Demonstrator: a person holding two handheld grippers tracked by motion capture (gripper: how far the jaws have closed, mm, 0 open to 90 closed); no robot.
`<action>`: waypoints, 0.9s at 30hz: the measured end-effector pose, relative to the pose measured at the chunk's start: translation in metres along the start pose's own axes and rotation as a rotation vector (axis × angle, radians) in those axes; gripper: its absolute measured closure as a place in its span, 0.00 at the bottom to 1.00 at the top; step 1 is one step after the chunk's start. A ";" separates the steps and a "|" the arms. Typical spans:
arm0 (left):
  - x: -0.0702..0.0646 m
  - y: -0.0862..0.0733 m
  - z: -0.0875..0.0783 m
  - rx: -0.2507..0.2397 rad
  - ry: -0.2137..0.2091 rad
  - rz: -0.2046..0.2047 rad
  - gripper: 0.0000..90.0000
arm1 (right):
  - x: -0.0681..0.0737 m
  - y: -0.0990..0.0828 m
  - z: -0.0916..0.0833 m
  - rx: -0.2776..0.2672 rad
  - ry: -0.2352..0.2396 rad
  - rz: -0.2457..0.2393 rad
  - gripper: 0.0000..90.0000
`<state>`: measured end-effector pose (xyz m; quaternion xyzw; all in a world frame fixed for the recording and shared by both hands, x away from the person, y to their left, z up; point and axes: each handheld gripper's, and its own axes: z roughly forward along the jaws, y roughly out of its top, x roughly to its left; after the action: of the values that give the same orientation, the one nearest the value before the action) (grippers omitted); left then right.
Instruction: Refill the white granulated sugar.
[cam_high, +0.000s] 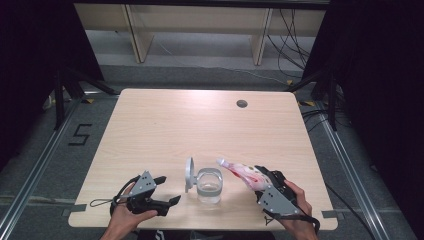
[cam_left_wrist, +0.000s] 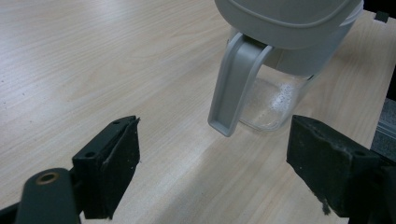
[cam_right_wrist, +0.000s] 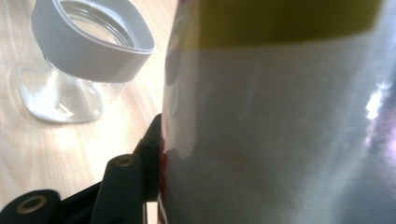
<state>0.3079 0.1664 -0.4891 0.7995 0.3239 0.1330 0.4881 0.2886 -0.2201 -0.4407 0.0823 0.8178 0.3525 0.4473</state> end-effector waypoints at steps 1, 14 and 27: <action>0.000 0.000 0.000 0.000 -0.001 0.003 0.19 | 0.001 0.001 -0.001 0.015 -0.010 -0.030 0.55; 0.002 0.001 0.000 0.000 -0.003 0.028 0.19 | 0.003 0.009 -0.007 0.088 -0.031 -0.180 0.56; 0.001 0.001 0.000 0.002 -0.003 0.028 0.19 | 0.008 0.018 -0.010 0.156 -0.065 -0.365 0.56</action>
<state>0.3091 0.1671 -0.4887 0.8047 0.3121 0.1381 0.4858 0.2726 -0.2081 -0.4312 -0.0214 0.8291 0.1982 0.5224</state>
